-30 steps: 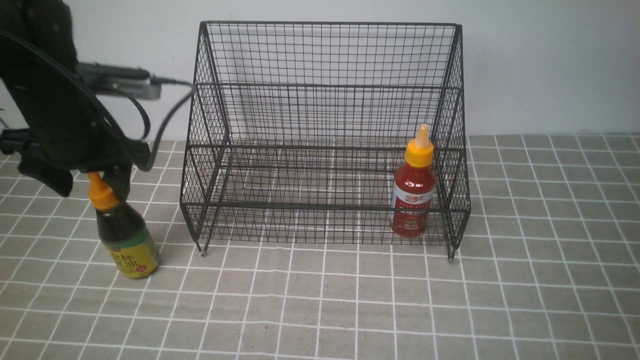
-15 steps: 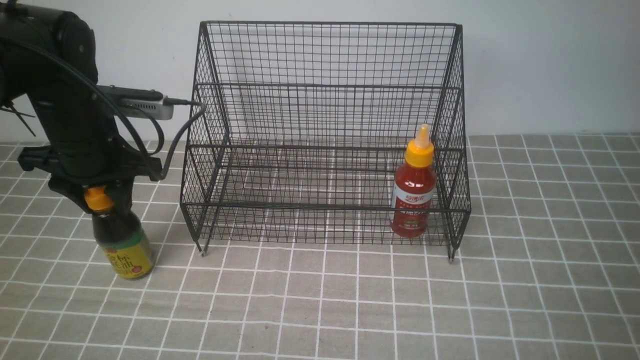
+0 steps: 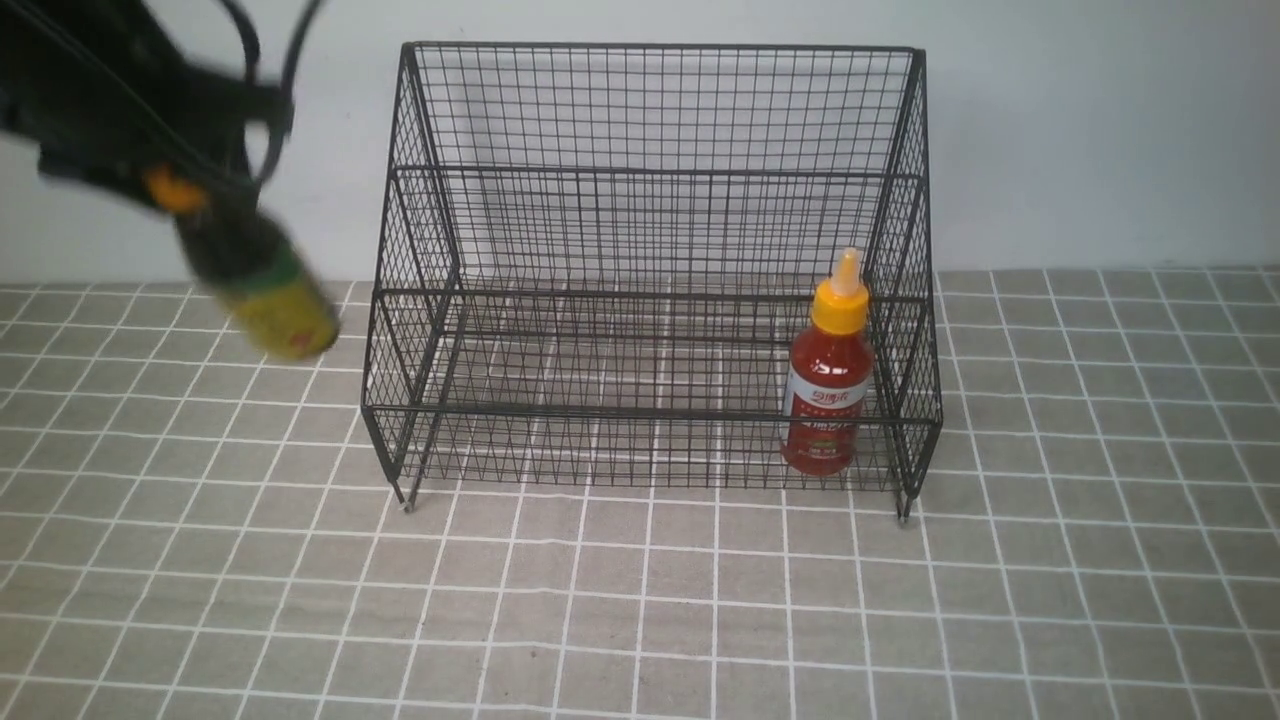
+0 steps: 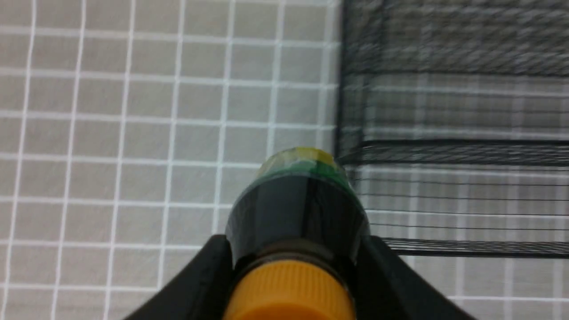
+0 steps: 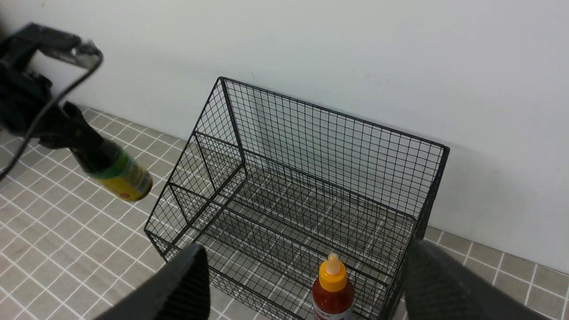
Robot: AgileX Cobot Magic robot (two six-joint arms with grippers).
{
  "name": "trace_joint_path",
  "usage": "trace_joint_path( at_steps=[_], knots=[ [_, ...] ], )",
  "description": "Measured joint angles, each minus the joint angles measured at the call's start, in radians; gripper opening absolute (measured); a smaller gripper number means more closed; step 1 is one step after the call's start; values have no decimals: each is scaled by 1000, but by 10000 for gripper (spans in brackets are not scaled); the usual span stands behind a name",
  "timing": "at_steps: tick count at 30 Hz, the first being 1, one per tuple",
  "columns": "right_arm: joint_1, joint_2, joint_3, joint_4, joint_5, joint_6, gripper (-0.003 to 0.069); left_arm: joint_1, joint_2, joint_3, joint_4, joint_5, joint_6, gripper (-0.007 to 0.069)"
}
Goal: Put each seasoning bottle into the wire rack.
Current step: Use the left arm to put the condiment bottle back on the shelf
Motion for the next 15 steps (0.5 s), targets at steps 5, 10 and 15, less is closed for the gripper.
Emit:
trace_joint_path(
  at_steps=[5,10,15],
  knots=[
    [0,0,8,0,0,0,535,-82,4,-30,-9,9,-19,318],
    [0,0,71,0,0,0,535,-140,42,-30,-10,23,-23,318],
    [0,0,131,0,2,-3,535,-159,108,-30,-12,-5,-24,318]
  ],
)
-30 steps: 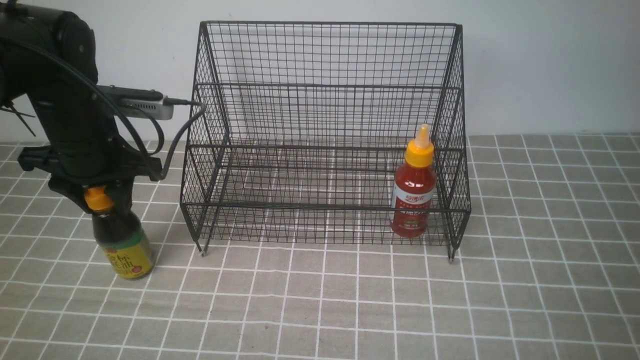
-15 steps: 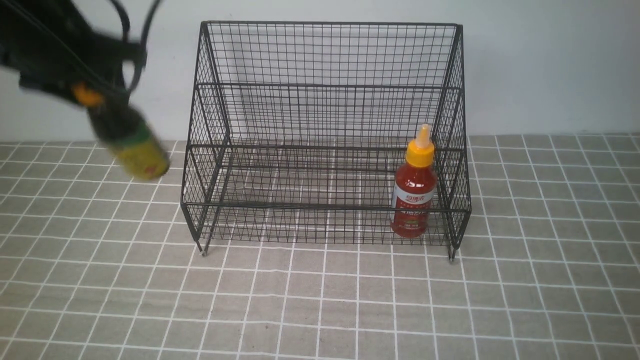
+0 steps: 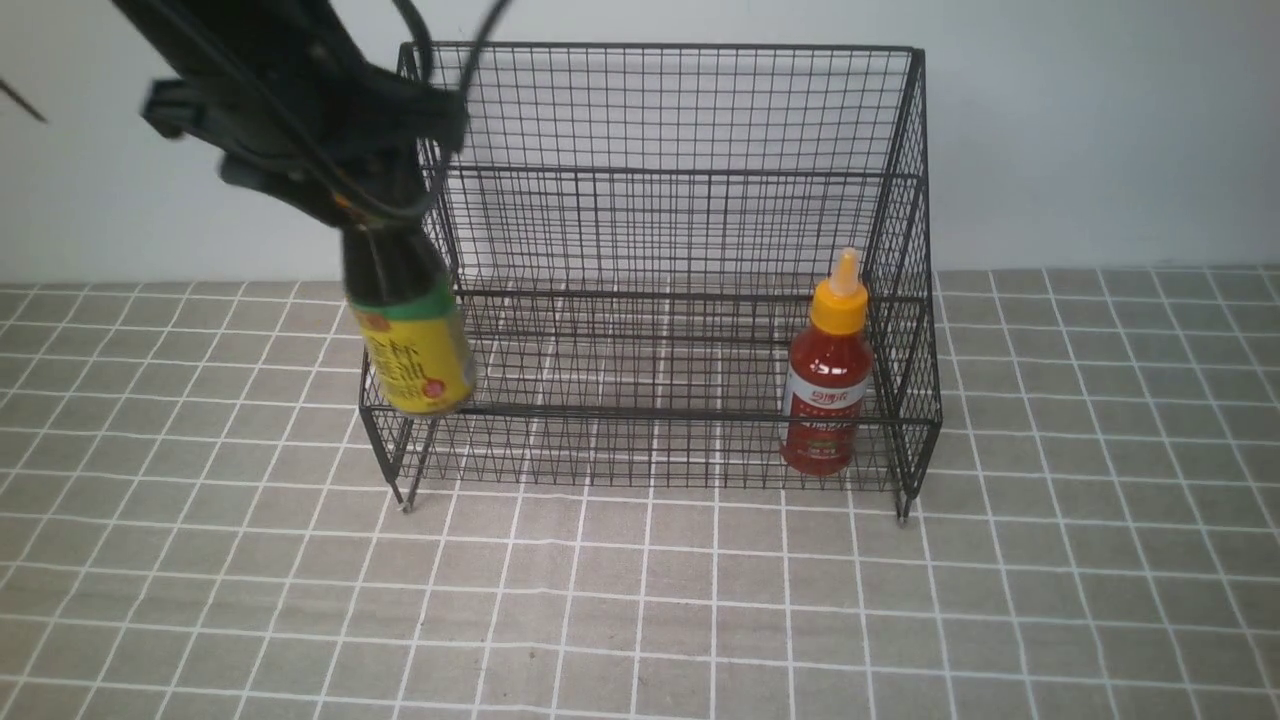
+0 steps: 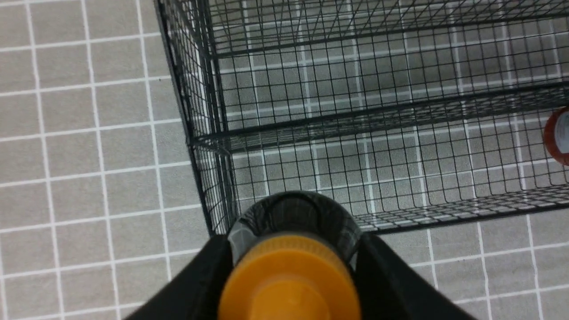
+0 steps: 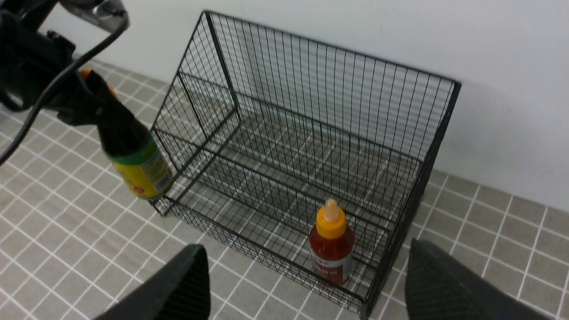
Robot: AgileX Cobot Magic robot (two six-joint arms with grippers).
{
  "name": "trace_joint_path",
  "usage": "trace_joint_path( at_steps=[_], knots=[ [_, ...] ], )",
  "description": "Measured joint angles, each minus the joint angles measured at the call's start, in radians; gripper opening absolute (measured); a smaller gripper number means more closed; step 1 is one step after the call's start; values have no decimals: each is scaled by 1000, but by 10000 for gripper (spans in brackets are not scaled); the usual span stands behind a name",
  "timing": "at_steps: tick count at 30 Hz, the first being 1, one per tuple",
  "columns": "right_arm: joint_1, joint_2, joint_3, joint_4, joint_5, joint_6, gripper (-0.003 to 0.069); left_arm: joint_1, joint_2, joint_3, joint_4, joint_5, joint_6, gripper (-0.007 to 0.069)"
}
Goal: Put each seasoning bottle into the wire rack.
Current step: Use the left arm to put the condiment bottle back on the shelf
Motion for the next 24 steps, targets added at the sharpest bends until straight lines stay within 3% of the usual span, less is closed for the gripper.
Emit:
trace_joint_path(
  at_steps=[17,24],
  knots=[
    [0,0,6,17,0,0,535,-1,65,0,12,-137,-1,318],
    [0,0,6,30,0,0,535,-1,111,0,12,-98,7,318]
  ],
)
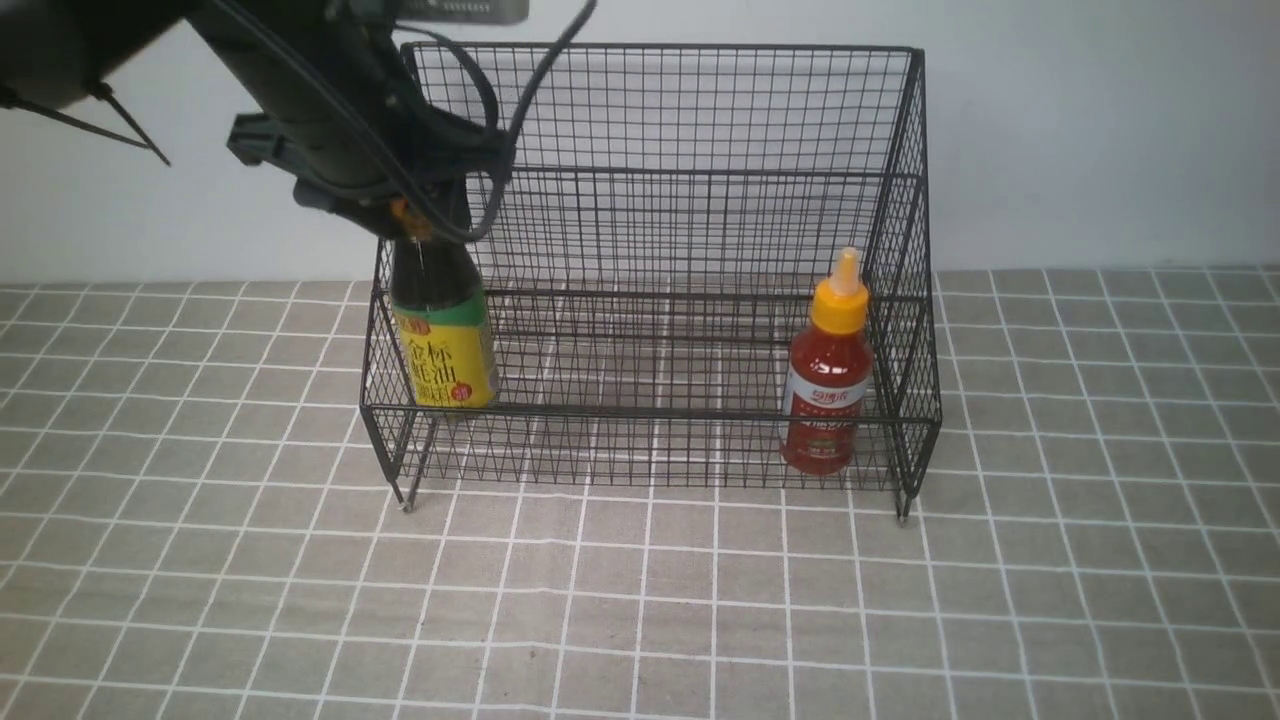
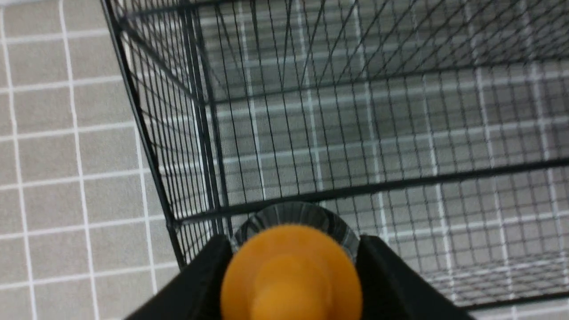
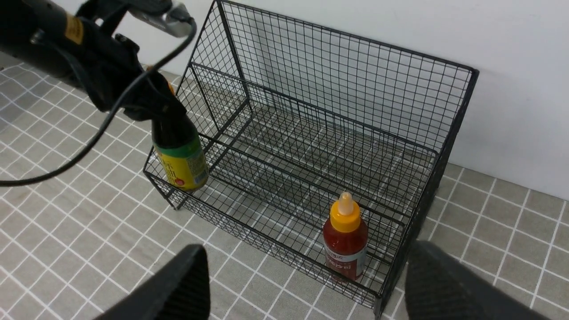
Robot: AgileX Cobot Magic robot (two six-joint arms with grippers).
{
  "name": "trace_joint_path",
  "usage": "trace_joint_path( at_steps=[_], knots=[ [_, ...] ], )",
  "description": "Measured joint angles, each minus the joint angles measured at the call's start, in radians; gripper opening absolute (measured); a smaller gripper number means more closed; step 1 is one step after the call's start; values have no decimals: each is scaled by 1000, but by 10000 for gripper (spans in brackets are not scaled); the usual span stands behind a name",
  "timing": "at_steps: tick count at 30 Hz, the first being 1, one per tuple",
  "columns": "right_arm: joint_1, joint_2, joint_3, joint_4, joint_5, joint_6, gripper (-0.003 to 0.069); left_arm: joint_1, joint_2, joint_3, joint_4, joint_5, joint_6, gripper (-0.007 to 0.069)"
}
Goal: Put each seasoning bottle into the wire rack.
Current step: Use the left arm to put the condiment bottle back on the shelf
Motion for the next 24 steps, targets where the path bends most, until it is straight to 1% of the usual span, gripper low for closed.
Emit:
trace_joint_path(
  at_steps=[7,12,17,20,22,24],
  knots=[
    [0,-1,0,32,0,0,535,0,60,0,10,54,3,313],
    [0,-1,0,36,0,0,535,0,66,0,10,60,7,312],
    [0,-4,0,34,0,-7,535,0,65,0,10,82,10,356],
    [0,-21,0,8,0,-11,533,0,63,-12,11,83,10,383],
    [0,-51,0,-19,0,-10,502,0,63,-34,13,84,10,379],
    [0,-88,0,-39,0,-5,433,0,60,-55,13,83,10,360]
  ],
)
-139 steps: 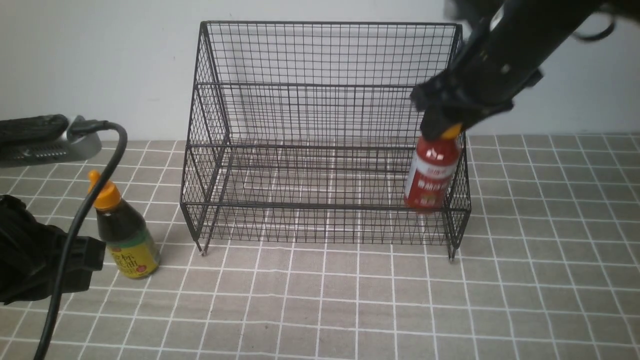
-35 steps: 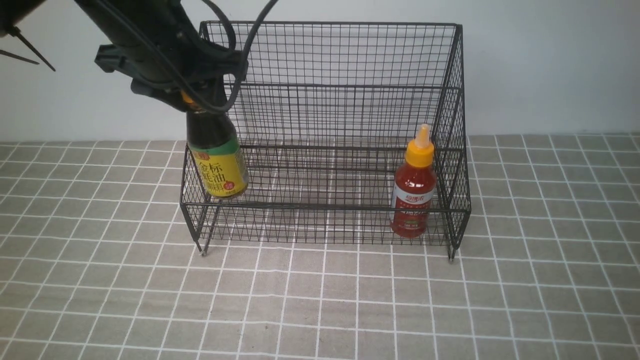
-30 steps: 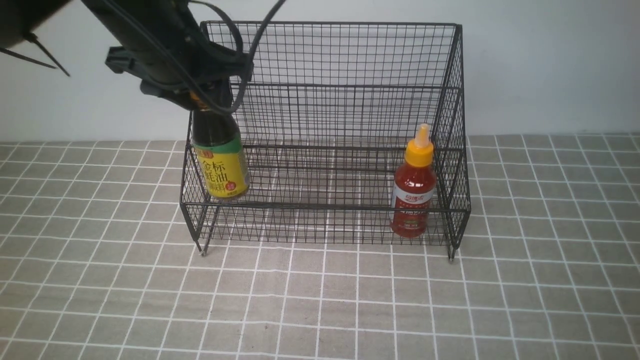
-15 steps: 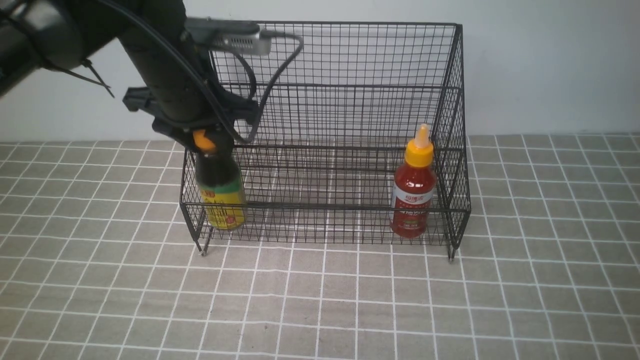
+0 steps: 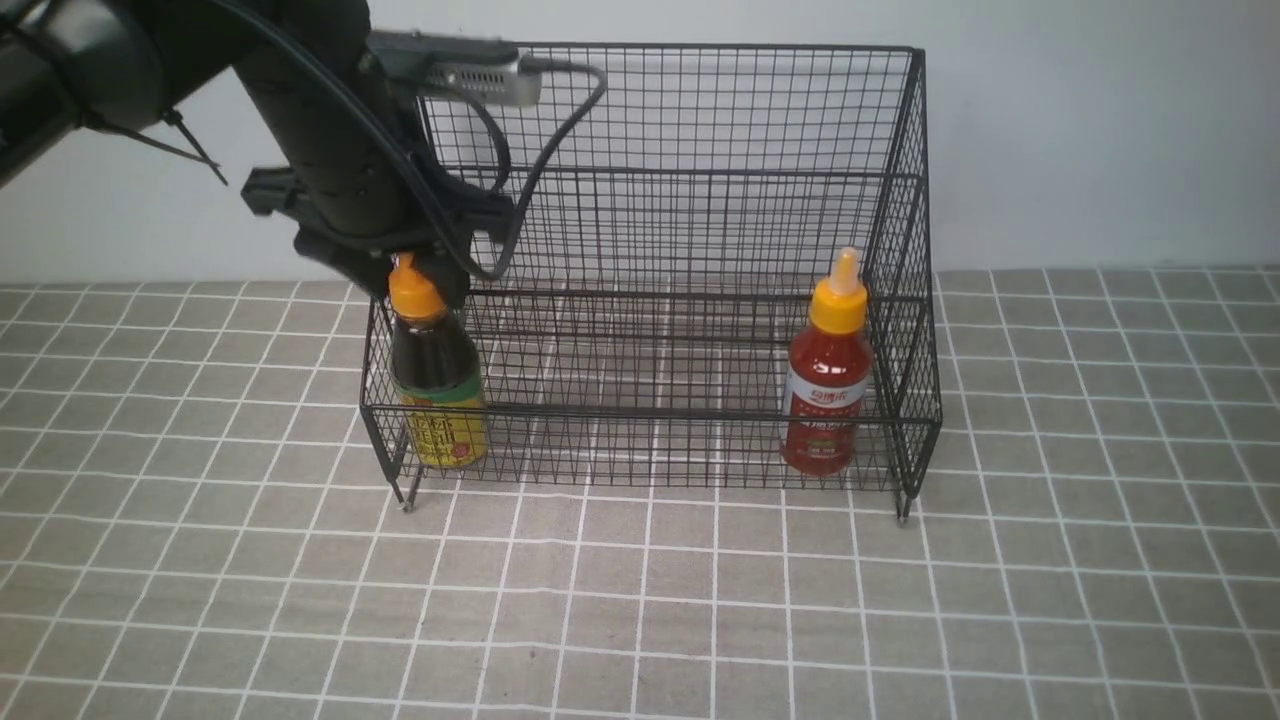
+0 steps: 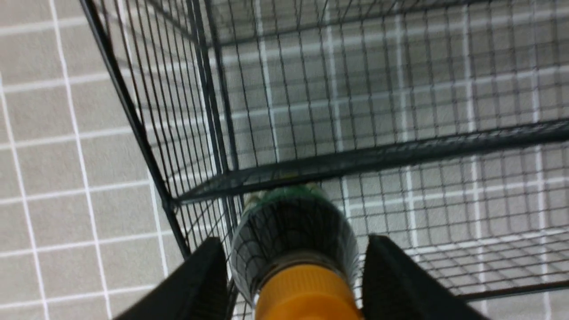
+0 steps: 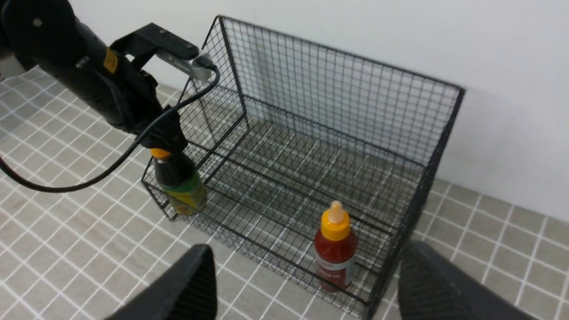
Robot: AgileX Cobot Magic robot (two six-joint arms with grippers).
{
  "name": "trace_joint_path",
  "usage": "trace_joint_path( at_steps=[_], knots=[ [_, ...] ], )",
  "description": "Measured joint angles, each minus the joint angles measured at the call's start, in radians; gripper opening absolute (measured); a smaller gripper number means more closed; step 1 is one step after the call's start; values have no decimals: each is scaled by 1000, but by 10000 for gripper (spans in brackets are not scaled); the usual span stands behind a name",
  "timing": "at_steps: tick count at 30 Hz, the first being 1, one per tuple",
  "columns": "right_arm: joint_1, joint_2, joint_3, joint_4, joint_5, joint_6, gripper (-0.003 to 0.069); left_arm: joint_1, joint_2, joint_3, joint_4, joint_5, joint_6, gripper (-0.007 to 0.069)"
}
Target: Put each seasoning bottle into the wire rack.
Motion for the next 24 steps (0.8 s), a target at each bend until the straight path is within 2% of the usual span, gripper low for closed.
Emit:
trace_joint_path(
  at_steps=[3,5,8,11,14,19,20,21,24],
  knots=[
    [0,-56,0,-27,0,2,275,0,-18,-13,0,0,0,293],
    [0,-118,0,-61,0,5,116,0,-56,-14,-1,1,0,192],
    [0,-216,13,-108,-1,17,18,0,-129,-14,-2,4,1,55],
    [0,-318,71,-153,-35,44,-6,0,-218,-6,-7,8,1,8],
    [0,-456,228,-190,-178,96,-13,0,-344,51,-31,9,-3,-7],
    [0,-694,574,-296,-521,233,-14,0,-603,290,-45,17,-8,-7],
    [0,-713,587,-304,-537,248,-14,0,-603,290,-45,17,-8,-7],
    [0,-777,679,-332,-663,298,-14,0,-715,407,-40,15,-10,-7],
    [0,-905,858,-391,-890,368,-14,0,-920,621,-36,-50,-12,-7]
  ],
)
